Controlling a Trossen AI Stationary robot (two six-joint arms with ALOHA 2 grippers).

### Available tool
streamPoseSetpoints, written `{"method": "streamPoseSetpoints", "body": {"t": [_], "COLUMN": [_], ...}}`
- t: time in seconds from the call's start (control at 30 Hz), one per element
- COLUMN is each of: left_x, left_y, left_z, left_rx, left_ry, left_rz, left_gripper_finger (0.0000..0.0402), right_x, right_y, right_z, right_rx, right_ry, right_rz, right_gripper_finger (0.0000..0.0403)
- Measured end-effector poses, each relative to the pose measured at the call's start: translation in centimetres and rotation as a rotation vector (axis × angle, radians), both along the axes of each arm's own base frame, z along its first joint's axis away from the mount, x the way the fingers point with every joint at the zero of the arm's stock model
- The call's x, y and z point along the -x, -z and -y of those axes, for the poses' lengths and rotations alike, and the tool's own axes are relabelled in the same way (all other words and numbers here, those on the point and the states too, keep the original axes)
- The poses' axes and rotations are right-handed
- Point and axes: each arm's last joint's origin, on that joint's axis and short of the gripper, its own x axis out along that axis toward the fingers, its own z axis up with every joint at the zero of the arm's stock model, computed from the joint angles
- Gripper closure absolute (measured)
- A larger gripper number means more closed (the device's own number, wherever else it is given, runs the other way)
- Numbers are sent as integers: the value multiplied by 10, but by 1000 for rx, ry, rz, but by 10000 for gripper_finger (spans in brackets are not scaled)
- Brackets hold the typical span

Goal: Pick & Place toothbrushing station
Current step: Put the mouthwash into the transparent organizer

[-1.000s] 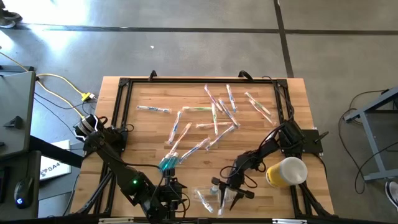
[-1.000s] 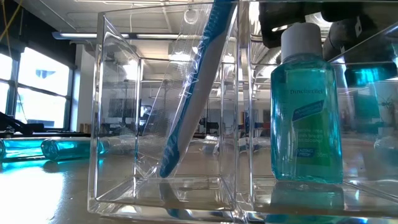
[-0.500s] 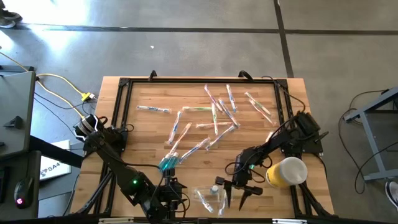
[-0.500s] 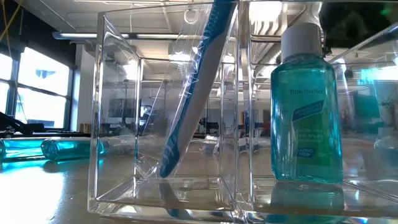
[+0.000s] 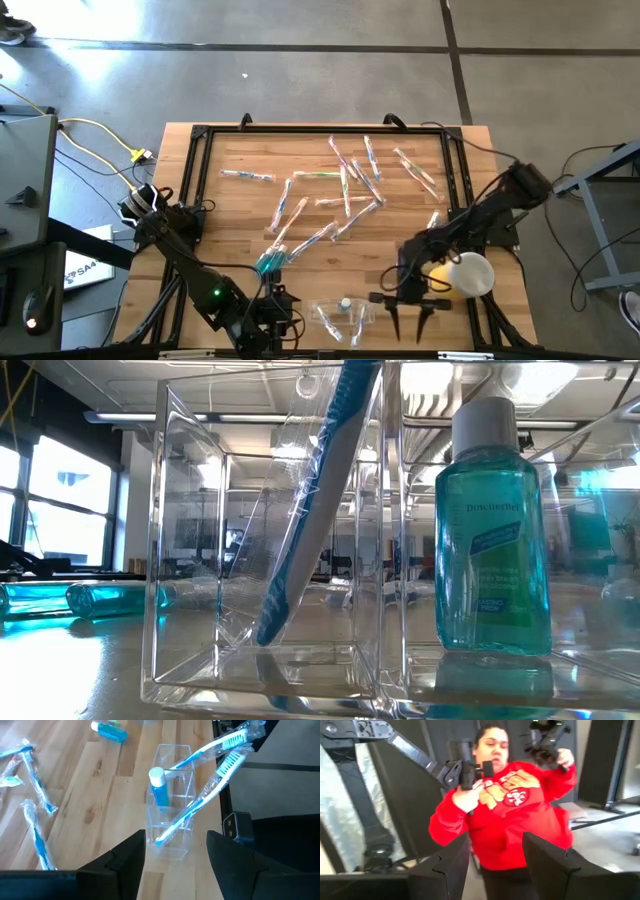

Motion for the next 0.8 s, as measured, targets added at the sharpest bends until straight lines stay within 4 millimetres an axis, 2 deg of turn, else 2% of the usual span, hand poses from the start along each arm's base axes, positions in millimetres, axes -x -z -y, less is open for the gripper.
{"method": "streamPoseSetpoints", "body": {"t": [0.17, 0.33, 0.43, 0.57, 0.73, 0.8], "left_x": [-1, 2, 11, 23, 35, 34], "left_y": [-1, -1, 0, 4, 12, 18], "left_z": [-1, -8, -22, -51, -88, -96], "left_rx": [-17, 32, 25, 12, -2, 24], "left_ry": [-39, -128, -233, -487, -801, -859], "left_rz": [28, 3, -88, -245, -496, -569], "left_gripper_finger": [197, 197, 197, 197, 197, 197], "right_x": [20, 41, 51, 58, 62, 62], "right_y": [-24, -38, -40, -36, -35, -35], "right_z": [4, 13, 15, 12, 8, 8], "right_rx": [24, 127, 213, 301, 325, 327], "right_ry": [61, 274, 442, 610, 689, 699], "right_rz": [-33, -53, -68, -86, -74, -72], "right_gripper_finger": [227, 227, 227, 227, 227, 227]}}
